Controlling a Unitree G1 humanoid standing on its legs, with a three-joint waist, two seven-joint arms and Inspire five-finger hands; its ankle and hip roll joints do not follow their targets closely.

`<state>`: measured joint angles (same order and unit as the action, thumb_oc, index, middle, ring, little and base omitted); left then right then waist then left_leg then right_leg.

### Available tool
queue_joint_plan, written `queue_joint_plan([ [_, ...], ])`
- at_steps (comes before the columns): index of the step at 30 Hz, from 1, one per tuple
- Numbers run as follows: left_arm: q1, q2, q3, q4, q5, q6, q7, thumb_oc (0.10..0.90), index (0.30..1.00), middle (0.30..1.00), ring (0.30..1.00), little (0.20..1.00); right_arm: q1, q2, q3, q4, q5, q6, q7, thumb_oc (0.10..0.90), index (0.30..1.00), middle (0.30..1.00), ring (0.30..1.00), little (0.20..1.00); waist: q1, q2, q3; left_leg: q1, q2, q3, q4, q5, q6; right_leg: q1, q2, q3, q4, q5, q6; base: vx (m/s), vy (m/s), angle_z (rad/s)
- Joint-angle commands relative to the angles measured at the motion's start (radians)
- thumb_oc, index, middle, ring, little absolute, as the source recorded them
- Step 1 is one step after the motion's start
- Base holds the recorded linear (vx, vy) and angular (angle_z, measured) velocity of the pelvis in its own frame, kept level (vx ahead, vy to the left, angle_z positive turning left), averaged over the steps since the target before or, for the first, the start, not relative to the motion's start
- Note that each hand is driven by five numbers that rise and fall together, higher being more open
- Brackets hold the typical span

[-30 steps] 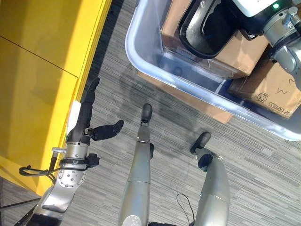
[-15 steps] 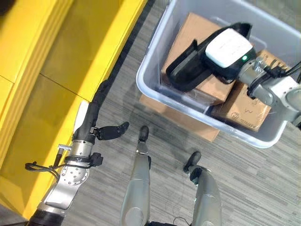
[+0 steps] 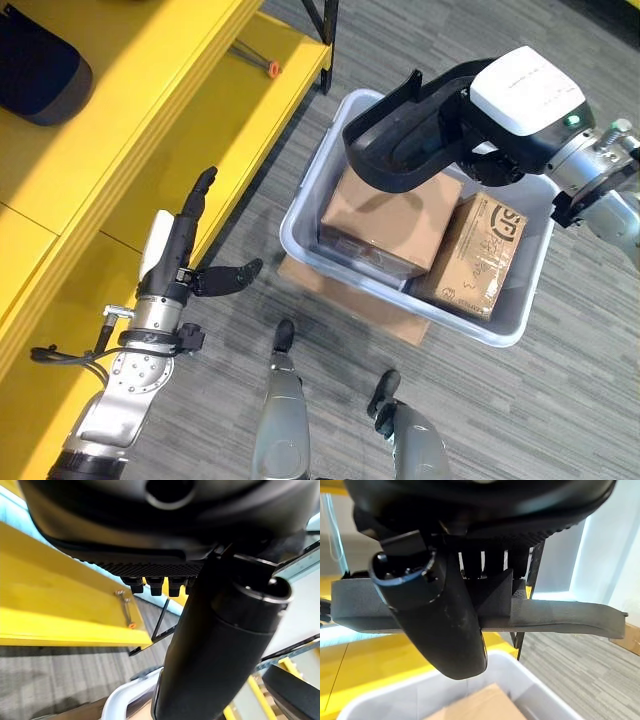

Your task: Move parts from the plastic box to the shelf.

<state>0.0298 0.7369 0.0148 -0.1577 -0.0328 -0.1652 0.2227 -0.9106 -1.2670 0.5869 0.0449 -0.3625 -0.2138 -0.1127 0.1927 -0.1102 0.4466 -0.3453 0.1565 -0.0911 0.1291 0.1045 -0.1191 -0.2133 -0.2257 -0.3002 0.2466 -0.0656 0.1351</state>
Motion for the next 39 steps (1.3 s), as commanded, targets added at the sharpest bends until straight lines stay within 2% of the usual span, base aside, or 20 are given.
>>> queue_joint_plan([
  [1,0.038,0.032,0.039,-0.067,0.013,-0.075,0.007,0.900,1.000,1.000,1.000,1.000,0.075,0.020,-0.104,-0.053,0.126,-0.026,-0.023,0.400,0.300,0.300,0.300,0.300,-0.027,-0.072,-0.239,0.033,0.043,-0.001,-0.093,0.011,-0.007,0.183,0.001,-0.008,-0.156,0.010,0.065,0.05,-0.019,-0.10],
  [5,0.028,0.024,0.041,-0.082,0.048,-0.081,0.027,0.900,1.000,1.000,1.000,1.000,0.137,0.023,-0.149,-0.067,0.145,-0.036,-0.016,0.400,0.300,0.300,0.300,0.300,-0.038,-0.080,-0.283,0.074,0.051,0.017,-0.132,0.023,-0.008,0.205,0.007,0.000,-0.190,0.033,0.070,0.04,-0.005,-0.02],
  [6,0.021,0.024,0.039,-0.098,0.074,-0.092,0.043,0.900,1.000,1.000,1.000,1.000,0.145,0.031,-0.144,-0.046,0.151,-0.042,-0.017,0.400,0.300,0.300,0.300,0.300,-0.040,-0.085,-0.308,0.103,0.054,0.030,-0.152,0.023,-0.010,0.222,0.008,0.006,-0.203,0.041,0.073,0.06,-0.005,-0.05],
  [10,0.027,0.023,0.045,-0.116,0.129,-0.100,0.073,0.900,1.000,1.000,1.000,1.000,0.164,0.032,-0.146,-0.036,0.158,-0.047,-0.010,0.400,0.300,0.300,0.300,0.300,-0.048,-0.088,-0.341,0.147,0.058,0.050,-0.192,0.028,-0.012,0.243,0.009,0.018,-0.226,0.057,0.080,0.04,0.002,-0.21],
  [16,-0.010,0.086,0.033,-0.153,0.289,-0.108,0.126,0.900,1.000,1.000,1.000,1.000,0.171,0.047,-0.132,-0.021,0.185,-0.066,-0.010,0.400,0.300,0.300,0.300,0.300,-0.074,-0.079,-0.396,0.202,0.072,0.084,-0.214,0.019,-0.020,0.272,0.009,0.040,-0.247,0.061,0.084,0.04,0.006,-0.14],
  [25,-0.055,0.147,0.005,-0.162,0.393,-0.106,0.164,0.900,1.000,1.000,1.000,1.000,0.130,0.066,-0.098,-0.032,0.261,-0.082,-0.001,0.400,0.300,0.300,0.300,0.300,-0.099,-0.065,-0.420,0.242,0.093,0.103,-0.216,0.011,-0.028,0.290,0.018,0.063,-0.245,0.048,0.078,0.04,-0.011,-0.08],
  [29,-0.095,0.160,-0.043,-0.144,0.446,-0.103,0.175,0.900,1.000,1.000,1.000,1.000,0.104,0.092,-0.082,-0.022,0.330,-0.088,0.010,0.400,0.300,0.300,0.300,0.300,-0.118,-0.062,-0.430,0.259,0.102,0.111,-0.216,0.006,-0.031,0.300,0.026,0.078,-0.249,0.039,0.072,0.05,-0.011,-0.04],
  [39,-0.182,0.155,-0.164,-0.065,0.545,-0.081,0.190,0.900,1.000,1.000,1.000,1.000,0.030,0.149,-0.035,-0.013,0.398,-0.093,0.016,0.400,0.300,0.300,0.300,0.300,-0.148,-0.064,-0.444,0.287,0.121,0.132,-0.216,-0.006,-0.034,0.300,0.037,0.108,-0.245,0.025,0.065,0.03,-0.011,-0.08],
])
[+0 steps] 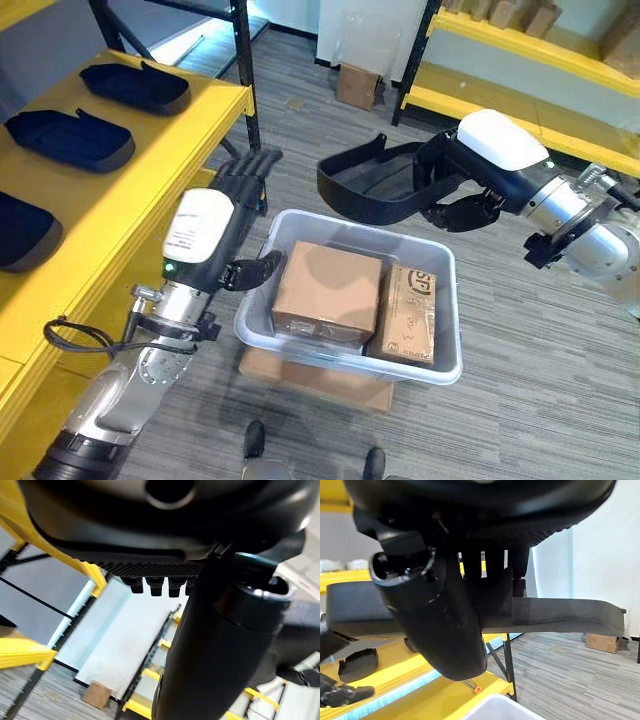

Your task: Move parts from the plastic box to the shelf.

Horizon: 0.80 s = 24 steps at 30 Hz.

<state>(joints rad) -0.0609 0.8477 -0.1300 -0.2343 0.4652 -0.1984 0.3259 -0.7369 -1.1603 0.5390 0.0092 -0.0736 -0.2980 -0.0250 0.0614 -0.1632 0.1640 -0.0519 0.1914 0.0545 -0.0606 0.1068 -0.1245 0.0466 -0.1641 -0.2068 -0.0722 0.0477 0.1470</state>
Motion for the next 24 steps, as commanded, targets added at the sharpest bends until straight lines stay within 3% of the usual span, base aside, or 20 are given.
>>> queue_joint_plan([
  [1,-0.100,0.043,-0.029,0.019,0.054,-0.045,0.087,0.900,1.000,1.000,1.000,1.000,-0.154,0.047,0.017,0.022,0.114,-0.007,-0.071,0.400,0.300,0.300,0.300,0.300,-0.019,-0.012,-0.162,-0.004,0.087,-0.012,-0.027,-0.009,-0.029,0.040,-0.024,0.018,0.075,-0.089,0.053,0.03,-0.004,-0.08],
  [24,-0.208,-0.004,-0.099,-0.006,0.198,-0.021,0.136,0.900,1.000,1.000,1.000,1.000,-0.158,0.147,0.021,0.010,0.161,-0.008,-0.049,0.400,0.300,0.300,0.300,0.300,-0.046,-0.015,-0.183,0.022,0.092,0.011,-0.027,-0.029,-0.023,0.053,-0.023,0.038,0.068,-0.099,0.052,0.01,-0.001,-0.03],
])
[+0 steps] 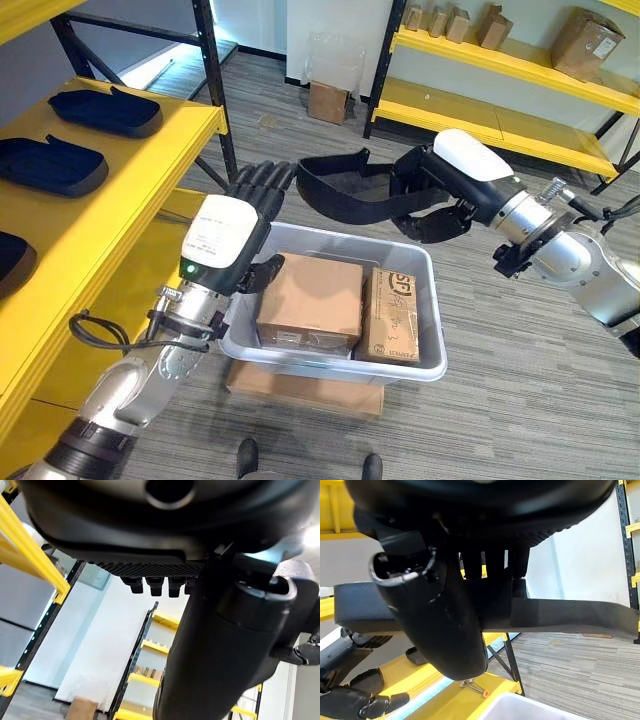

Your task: Move parts from the plastic box to the shelf.

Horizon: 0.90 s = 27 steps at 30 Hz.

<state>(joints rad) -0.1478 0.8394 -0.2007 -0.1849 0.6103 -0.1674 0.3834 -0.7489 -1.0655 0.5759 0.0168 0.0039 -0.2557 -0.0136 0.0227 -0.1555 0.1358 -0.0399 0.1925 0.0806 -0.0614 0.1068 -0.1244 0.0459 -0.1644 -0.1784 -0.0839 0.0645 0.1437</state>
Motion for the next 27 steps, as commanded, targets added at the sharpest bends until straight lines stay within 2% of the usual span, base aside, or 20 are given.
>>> queue_joint_plan([
  [1,-0.117,0.007,-0.022,-0.059,0.058,-0.051,0.081,0.900,1.000,1.000,1.000,1.000,-0.146,0.051,-0.018,0.002,0.080,-0.050,-0.060,0.400,0.300,0.300,0.300,0.300,-0.007,-0.023,-0.155,0.010,0.090,-0.015,-0.026,-0.030,-0.023,0.055,-0.022,0.010,0.079,-0.116,0.055,0.00,0.000,0.00],
  [12,0.005,0.025,0.079,-0.073,0.051,-0.054,0.093,0.900,1.000,1.000,1.000,1.000,-0.061,0.025,-0.107,-0.001,0.061,-0.052,-0.078,0.400,0.300,0.300,0.300,0.300,0.006,-0.030,-0.155,0.003,0.087,-0.016,-0.026,-0.030,-0.023,0.057,-0.023,0.000,0.071,-0.110,0.056,0.00,0.000,0.00],
  [27,0.066,0.013,0.156,-0.119,0.037,-0.051,0.117,0.900,1.000,1.000,1.000,1.000,-0.023,0.017,-0.130,-0.009,0.047,-0.054,-0.075,0.400,0.300,0.300,0.300,0.300,0.009,-0.025,-0.147,0.006,0.085,-0.014,-0.026,-0.030,-0.020,0.054,-0.023,0.002,0.072,-0.111,0.055,0.00,0.000,0.00],
])
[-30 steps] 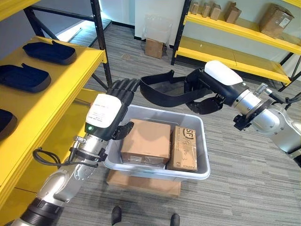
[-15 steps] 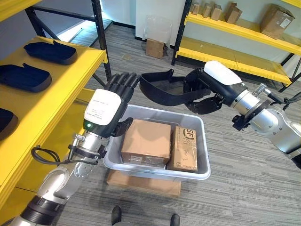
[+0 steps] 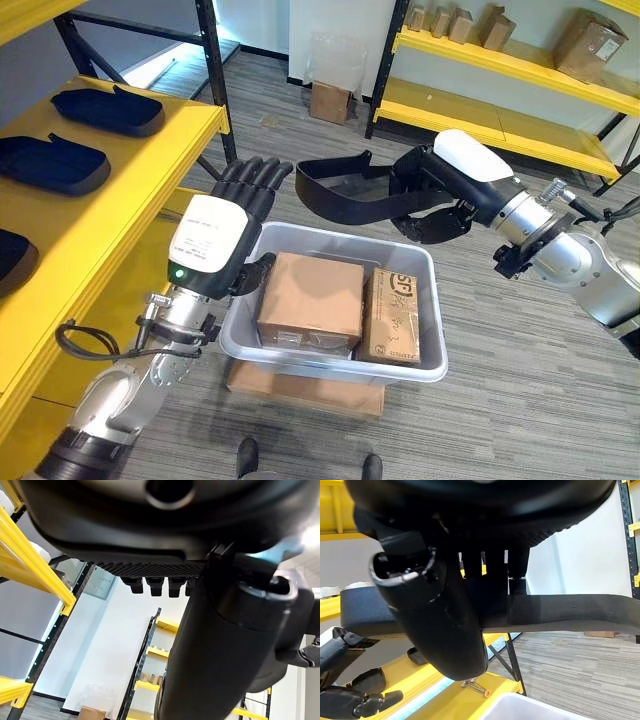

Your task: Move parts from the plastic box to the shelf.

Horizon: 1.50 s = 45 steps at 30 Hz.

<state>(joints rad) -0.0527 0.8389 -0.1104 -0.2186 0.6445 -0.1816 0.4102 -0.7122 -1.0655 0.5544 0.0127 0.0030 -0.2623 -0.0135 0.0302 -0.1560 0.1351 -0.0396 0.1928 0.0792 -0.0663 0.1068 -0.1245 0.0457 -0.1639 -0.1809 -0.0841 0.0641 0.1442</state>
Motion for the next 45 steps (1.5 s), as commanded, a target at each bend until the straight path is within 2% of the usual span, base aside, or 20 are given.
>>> queue_joint_plan([
  [1,-0.028,0.012,0.070,-0.085,-0.002,-0.037,0.093,0.900,1.000,1.000,1.000,1.000,-0.058,0.017,-0.108,-0.008,0.048,-0.048,-0.074,0.400,0.300,0.300,0.300,0.300,0.001,-0.024,-0.146,0.007,0.085,-0.012,-0.021,-0.030,-0.020,0.055,-0.025,0.005,0.072,-0.110,0.055,0.00,0.000,0.00],
  [13,-0.117,0.014,0.022,-0.129,0.007,-0.038,0.101,0.900,1.000,1.000,1.000,1.000,-0.092,0.025,-0.074,-0.016,0.054,-0.054,-0.070,0.400,0.300,0.300,0.300,0.300,-0.009,-0.024,-0.148,0.010,0.085,-0.005,-0.021,-0.033,-0.019,0.052,-0.025,0.013,0.073,-0.114,0.055,0.00,0.000,0.00],
  [28,-0.338,0.043,-0.210,-0.056,0.076,-0.041,0.055,0.900,1.000,1.000,1.000,1.000,-0.168,0.073,-0.022,-0.022,0.090,-0.059,-0.068,0.400,0.300,0.300,0.300,0.300,-0.043,-0.032,-0.153,0.024,0.092,0.017,-0.021,-0.039,-0.020,0.044,-0.023,0.037,0.073,-0.111,0.058,0.00,0.000,-0.01],
  [33,-0.363,0.042,-0.256,-0.021,0.089,-0.042,0.041,0.900,1.000,1.000,1.000,1.000,-0.184,0.087,-0.014,-0.021,0.092,-0.059,-0.069,0.400,0.300,0.300,0.300,0.300,-0.050,-0.033,-0.155,0.031,0.094,0.025,-0.021,-0.042,-0.019,0.040,-0.023,0.047,0.072,-0.110,0.058,0.00,0.002,-0.05],
  [45,-0.345,0.039,-0.275,0.048,0.111,-0.030,0.035,0.900,1.000,1.000,1.000,1.000,-0.192,0.099,-0.021,-0.034,0.100,-0.064,-0.071,0.400,0.300,0.300,0.300,0.300,-0.058,-0.036,-0.156,0.041,0.095,0.037,-0.021,-0.046,-0.019,0.041,-0.019,0.058,0.069,-0.108,0.057,0.00,0.003,-0.03],
])
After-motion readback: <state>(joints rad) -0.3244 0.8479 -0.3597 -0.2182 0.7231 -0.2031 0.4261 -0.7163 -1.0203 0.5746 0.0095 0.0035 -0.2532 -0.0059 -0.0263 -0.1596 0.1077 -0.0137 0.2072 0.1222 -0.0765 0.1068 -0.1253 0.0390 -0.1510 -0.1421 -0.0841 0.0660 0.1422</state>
